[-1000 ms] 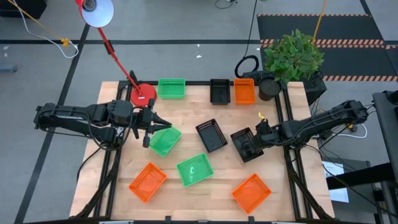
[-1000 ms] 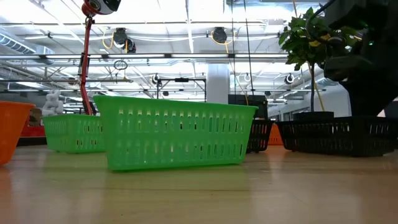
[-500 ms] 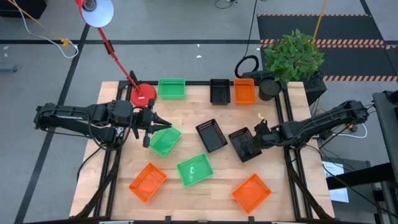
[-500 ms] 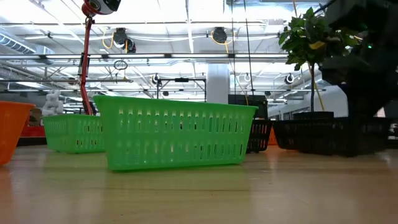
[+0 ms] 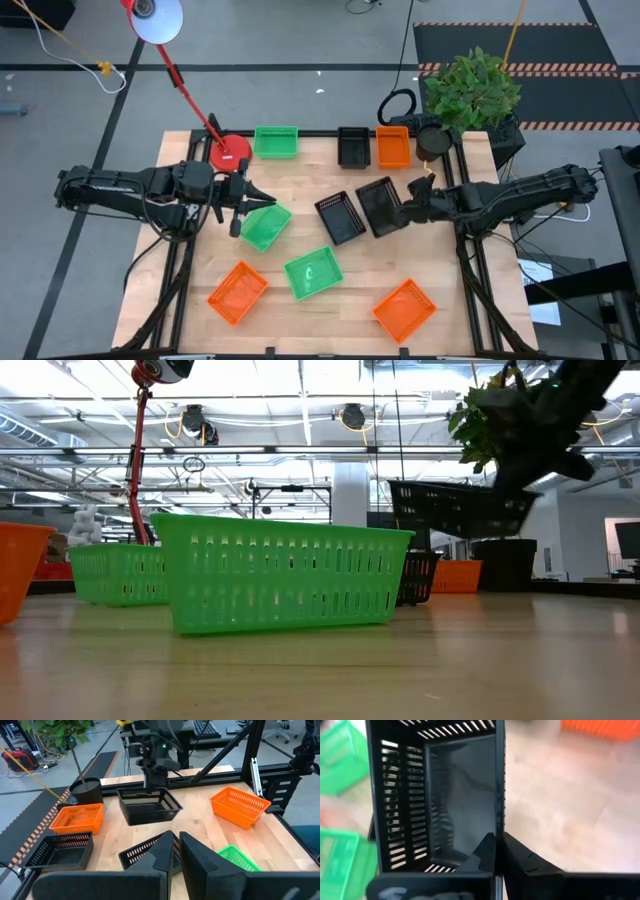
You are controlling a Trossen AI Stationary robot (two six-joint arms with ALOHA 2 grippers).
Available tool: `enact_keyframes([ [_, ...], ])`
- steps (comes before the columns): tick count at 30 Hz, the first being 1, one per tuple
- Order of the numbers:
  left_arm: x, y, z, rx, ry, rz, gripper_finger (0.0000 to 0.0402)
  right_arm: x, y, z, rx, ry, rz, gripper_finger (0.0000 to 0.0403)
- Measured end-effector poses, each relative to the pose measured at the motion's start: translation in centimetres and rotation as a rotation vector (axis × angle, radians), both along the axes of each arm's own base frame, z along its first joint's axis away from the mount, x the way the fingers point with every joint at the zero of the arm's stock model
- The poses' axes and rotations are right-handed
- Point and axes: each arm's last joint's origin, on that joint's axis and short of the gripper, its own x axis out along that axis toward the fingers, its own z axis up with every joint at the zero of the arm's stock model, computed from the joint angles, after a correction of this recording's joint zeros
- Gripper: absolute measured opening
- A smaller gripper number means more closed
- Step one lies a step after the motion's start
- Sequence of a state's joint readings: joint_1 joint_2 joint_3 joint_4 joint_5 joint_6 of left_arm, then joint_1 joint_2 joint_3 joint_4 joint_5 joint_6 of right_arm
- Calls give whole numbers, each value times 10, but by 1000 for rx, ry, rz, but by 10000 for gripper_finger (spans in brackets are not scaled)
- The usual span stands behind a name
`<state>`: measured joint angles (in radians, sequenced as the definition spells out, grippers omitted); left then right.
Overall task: Stack baskets by color
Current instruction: Stack the bottom right black bin on the top black bin
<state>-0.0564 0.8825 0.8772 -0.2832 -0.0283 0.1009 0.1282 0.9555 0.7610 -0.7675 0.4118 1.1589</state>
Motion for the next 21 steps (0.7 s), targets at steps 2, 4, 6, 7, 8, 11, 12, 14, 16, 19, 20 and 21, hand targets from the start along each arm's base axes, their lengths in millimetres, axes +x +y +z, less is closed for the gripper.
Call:
enact_keyframes([
  [2,0,0,0,0,0,0,35,3,-6,5,-17,-23,-14,4],
  [4,0,0,0,0,0,0,35,7,-12,9,-38,-60,-13,4],
  [6,0,0,0,0,0,0,35,11,-18,13,-69,-94,-3,3],
  [7,0,0,0,0,0,0,35,13,-21,14,-79,-113,-6,3],
  [8,0,0,0,0,0,0,35,15,-25,16,-87,-130,-6,3],
  [11,0,0,0,0,0,0,35,19,-36,20,-107,-173,-7,3],
  [12,0,0,0,0,0,0,35,20,-41,22,-113,-189,-13,3],
  [14,0,0,0,0,0,0,35,20,-49,24,-125,-220,-42,4],
  [16,0,0,0,0,0,0,35,21,-59,27,-133,-254,-75,4],
  [19,0,0,0,0,-2,0,35,24,-73,31,-184,-304,-110,4],
  [20,0,0,0,0,-2,0,35,26,-78,33,-197,-323,-117,4],
  [21,0,0,0,0,-2,0,35,27,-83,34,-202,-345,-118,5],
])
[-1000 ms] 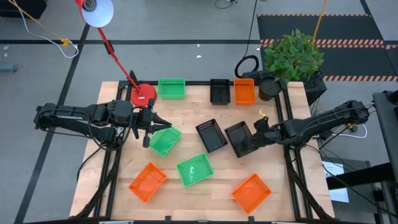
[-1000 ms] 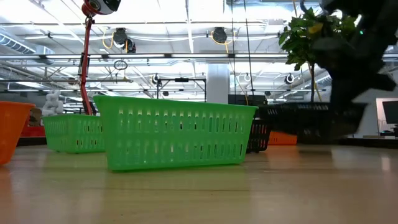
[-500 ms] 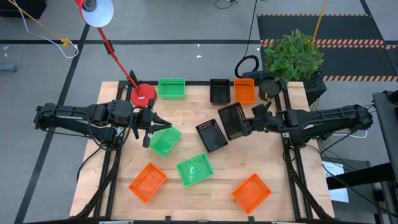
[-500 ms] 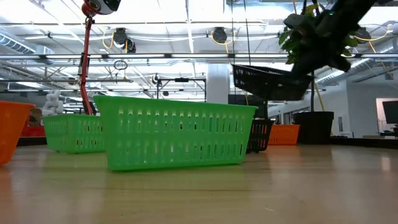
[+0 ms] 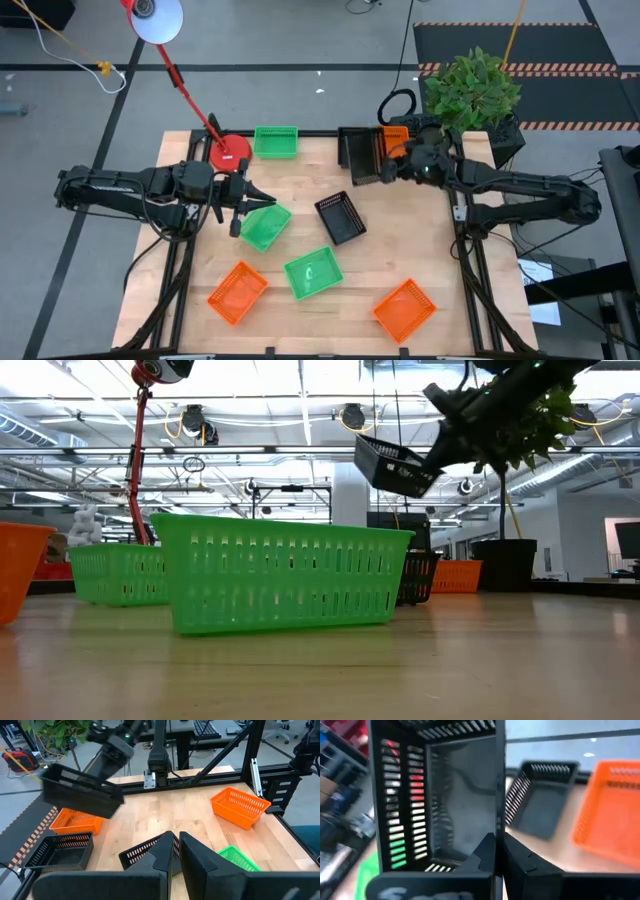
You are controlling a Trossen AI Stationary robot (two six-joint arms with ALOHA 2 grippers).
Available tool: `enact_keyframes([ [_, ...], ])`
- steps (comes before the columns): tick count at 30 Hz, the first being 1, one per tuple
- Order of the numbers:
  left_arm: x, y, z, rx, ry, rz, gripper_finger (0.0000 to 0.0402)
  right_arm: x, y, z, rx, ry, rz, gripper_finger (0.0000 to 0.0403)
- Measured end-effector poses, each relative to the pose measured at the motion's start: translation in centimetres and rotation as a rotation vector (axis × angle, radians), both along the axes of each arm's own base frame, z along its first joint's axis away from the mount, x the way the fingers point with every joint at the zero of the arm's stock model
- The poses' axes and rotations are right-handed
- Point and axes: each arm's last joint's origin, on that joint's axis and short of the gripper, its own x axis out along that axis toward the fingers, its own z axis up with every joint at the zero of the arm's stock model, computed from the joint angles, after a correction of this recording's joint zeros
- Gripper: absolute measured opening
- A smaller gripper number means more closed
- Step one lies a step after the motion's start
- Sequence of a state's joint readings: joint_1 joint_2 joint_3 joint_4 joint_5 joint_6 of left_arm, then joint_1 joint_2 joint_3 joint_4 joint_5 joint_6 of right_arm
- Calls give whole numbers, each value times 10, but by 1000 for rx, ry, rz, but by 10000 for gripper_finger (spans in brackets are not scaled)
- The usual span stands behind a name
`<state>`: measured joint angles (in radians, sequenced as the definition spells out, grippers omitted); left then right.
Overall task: Stack baskets by color
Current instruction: Stack the bottom right black bin on the top black bin
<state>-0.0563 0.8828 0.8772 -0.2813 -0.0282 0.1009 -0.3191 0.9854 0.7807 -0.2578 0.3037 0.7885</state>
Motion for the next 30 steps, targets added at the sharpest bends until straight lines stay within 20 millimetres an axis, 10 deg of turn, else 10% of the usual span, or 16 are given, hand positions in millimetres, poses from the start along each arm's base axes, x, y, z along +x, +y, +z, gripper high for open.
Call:
enact_keyframes([
  [22,0,0,0,0,-2,0,35,38,-93,26,106,57,-4,6],
  [30,0,0,0,0,-1,0,35,44,-111,7,148,85,-55,6],
])
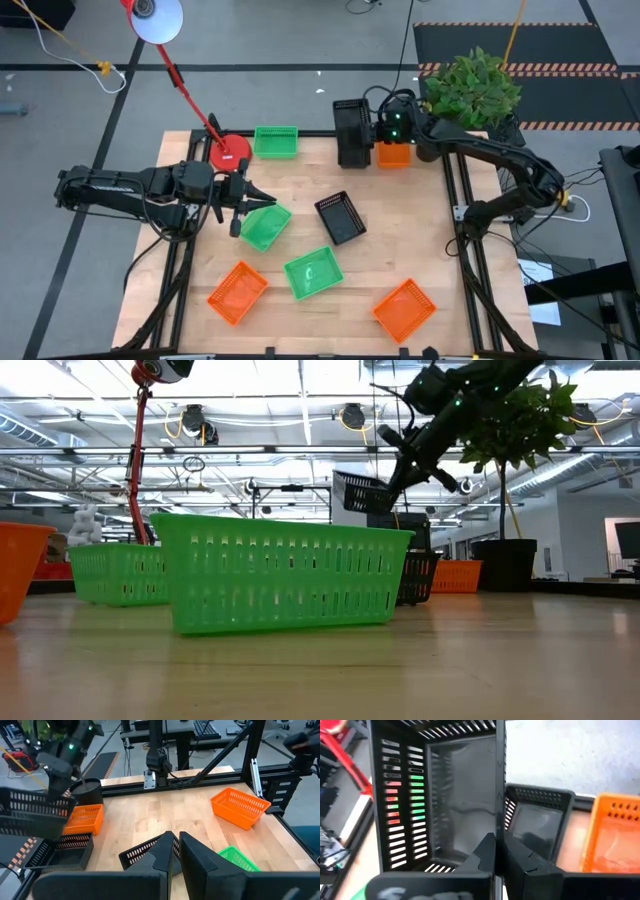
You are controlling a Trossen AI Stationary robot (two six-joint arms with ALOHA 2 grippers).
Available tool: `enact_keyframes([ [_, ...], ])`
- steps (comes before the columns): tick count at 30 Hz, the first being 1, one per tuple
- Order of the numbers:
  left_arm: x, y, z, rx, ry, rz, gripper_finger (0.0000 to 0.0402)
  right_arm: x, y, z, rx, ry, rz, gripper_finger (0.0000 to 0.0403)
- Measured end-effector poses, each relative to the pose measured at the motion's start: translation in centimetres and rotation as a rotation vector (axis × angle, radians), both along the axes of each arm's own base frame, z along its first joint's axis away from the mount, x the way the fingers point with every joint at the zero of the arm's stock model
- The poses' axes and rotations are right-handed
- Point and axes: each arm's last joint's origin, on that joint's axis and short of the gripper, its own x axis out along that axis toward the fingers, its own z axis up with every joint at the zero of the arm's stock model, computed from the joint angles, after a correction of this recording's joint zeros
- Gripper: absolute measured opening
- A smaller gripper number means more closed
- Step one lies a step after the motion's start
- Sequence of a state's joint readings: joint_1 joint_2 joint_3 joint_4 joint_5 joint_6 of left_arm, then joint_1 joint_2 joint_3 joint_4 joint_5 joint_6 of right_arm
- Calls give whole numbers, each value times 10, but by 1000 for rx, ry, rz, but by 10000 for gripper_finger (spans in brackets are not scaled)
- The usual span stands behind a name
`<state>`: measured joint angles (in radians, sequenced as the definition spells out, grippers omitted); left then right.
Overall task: Stack baskets by color
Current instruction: Stack the bottom right black bin on the top black bin
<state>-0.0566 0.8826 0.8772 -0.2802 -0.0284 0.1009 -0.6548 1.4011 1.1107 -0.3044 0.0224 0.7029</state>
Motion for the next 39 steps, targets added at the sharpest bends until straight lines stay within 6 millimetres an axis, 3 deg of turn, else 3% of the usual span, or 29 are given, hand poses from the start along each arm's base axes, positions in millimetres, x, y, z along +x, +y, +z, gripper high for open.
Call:
enact_keyframes([
  [16,0,0,0,0,3,0,35,9,-10,-35,110,86,-36,6],
  [39,0,0,0,9,3,-3,35,2,-13,-39,151,121,-75,6],
])
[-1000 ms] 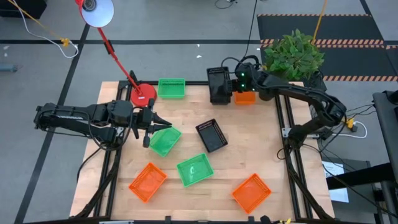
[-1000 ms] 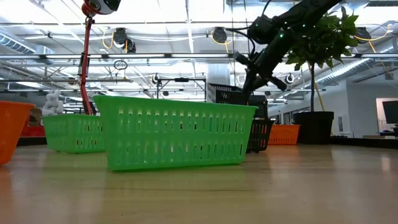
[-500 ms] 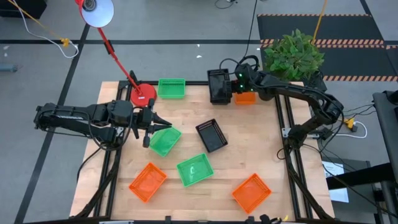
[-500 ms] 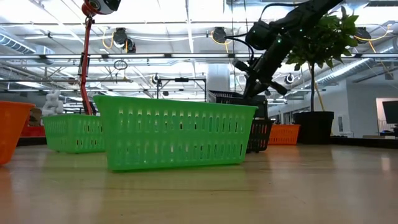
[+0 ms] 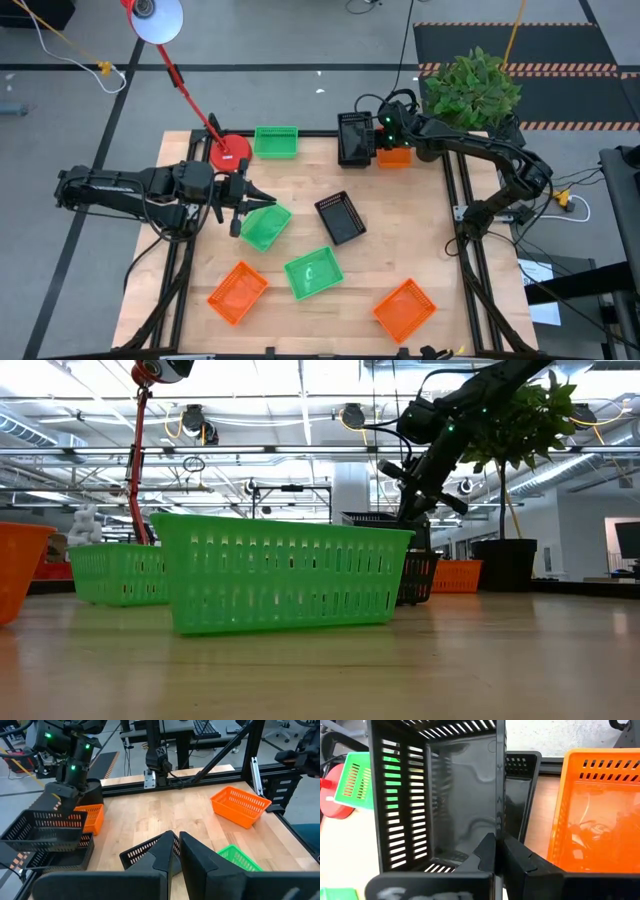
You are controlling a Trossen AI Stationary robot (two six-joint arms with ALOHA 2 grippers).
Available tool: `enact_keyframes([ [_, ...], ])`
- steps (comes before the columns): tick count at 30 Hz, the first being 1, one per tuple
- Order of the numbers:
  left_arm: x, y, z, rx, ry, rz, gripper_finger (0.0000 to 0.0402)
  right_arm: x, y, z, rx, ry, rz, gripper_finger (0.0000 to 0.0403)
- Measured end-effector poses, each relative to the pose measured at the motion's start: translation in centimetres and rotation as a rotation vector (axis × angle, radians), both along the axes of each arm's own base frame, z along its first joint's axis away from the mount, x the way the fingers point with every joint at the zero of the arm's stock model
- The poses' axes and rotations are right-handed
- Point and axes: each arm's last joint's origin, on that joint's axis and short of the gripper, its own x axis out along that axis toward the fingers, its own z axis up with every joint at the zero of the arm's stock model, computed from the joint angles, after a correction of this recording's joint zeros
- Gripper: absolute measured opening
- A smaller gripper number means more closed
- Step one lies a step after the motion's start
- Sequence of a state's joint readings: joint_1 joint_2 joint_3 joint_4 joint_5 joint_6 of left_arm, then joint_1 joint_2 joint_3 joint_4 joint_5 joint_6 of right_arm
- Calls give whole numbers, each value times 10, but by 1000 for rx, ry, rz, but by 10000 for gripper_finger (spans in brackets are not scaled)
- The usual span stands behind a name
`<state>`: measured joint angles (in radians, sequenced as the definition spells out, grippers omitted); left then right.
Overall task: Stack baskets by color
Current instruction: Stack the bottom right black bin on the top black bin
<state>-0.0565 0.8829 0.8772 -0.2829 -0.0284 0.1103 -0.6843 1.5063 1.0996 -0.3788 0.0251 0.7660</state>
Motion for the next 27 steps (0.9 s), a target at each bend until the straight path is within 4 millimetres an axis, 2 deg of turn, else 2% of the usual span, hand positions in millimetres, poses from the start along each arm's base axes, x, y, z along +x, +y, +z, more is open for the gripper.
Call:
enact_keyframes([
  [5,0,0,0,0,0,0,35,1,1,0,2,-2,-4,6],
  [14,0,0,0,-1,0,0,35,11,-1,-18,39,22,-2,6],
  [27,0,0,0,12,4,-4,35,15,-5,-29,64,42,-9,6],
])
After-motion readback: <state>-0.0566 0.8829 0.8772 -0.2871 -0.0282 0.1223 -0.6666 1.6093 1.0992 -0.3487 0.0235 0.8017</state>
